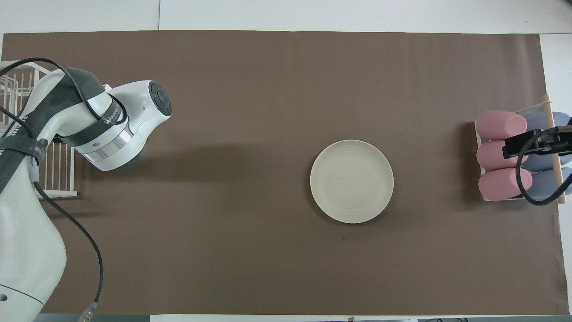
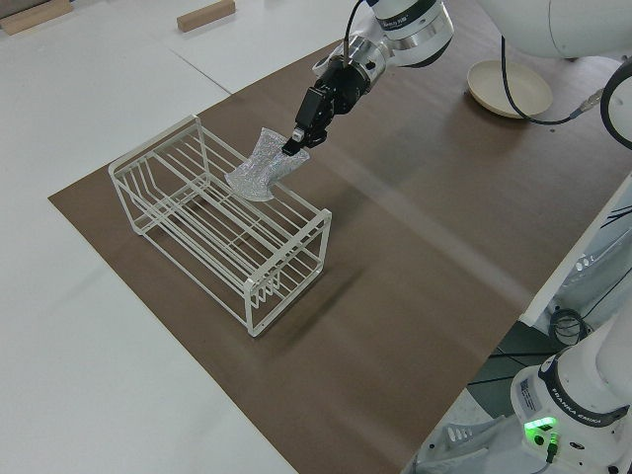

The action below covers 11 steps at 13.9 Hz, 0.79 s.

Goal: Wipe plate with sponge
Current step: 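Insert the scrubber into the wire rack with the left gripper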

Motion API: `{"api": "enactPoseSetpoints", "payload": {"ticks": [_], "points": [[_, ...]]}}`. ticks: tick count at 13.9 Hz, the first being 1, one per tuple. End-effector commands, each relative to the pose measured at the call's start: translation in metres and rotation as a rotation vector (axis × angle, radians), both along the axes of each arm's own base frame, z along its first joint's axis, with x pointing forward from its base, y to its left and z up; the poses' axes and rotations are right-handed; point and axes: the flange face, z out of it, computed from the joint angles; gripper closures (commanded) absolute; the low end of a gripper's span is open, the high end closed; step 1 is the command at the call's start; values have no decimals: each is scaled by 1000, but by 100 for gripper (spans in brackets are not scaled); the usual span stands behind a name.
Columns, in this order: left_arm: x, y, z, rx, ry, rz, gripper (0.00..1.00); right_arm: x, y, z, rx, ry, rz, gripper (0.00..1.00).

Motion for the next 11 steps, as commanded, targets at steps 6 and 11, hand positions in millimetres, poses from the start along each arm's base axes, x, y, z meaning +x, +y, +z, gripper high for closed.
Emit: {"api": "enactPoseSetpoints", "payload": {"ticks": [6,11], "points": [[5,1,-3,-65,-26,-1,16,-2,-1,1,-19,11,22,0],[6,1,2,-78,-39,-5,0,-2,-1,1,-19,7,19,0]]}}
